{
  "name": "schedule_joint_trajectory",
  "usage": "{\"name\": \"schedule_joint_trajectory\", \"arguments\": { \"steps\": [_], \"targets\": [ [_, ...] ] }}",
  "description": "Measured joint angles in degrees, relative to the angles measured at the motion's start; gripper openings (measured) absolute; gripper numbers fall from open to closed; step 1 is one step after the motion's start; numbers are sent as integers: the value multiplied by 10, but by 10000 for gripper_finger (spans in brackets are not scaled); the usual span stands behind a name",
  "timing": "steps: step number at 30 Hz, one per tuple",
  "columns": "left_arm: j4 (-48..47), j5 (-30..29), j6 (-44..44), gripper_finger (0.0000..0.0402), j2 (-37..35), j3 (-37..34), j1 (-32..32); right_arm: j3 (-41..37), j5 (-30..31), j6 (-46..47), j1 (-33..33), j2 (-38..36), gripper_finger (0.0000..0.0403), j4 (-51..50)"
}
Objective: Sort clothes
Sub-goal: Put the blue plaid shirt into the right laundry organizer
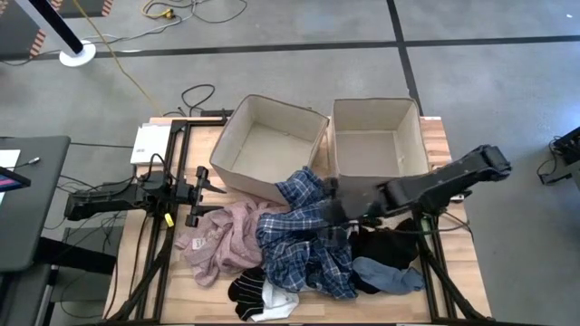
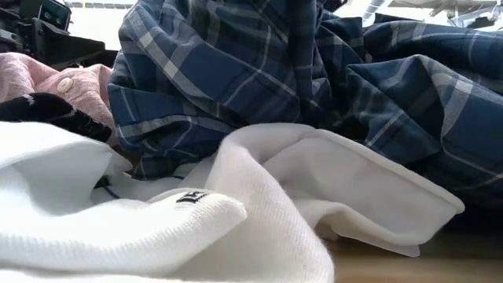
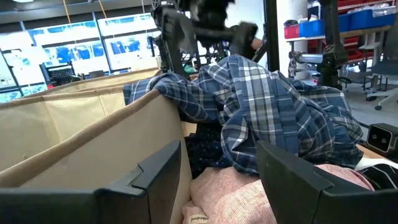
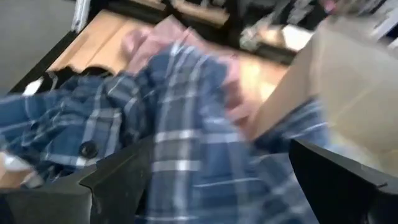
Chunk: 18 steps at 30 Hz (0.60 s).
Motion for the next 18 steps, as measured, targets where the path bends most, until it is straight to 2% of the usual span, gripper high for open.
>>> {"name": "schedule_joint_trajectory", "arguments": {
  "steps": [6, 13, 18],
  "targets": [
    [0, 0, 0, 203, 0, 0, 0, 0, -53, 54, -25, 84, 399, -5],
    [0, 0, 0, 203, 0, 0, 0, 1, -110, 75, -40, 186, 397, 19],
    [0, 0, 0, 203, 0, 0, 0, 2, -119, 90, -43, 238, 374, 46]
  ]
}}
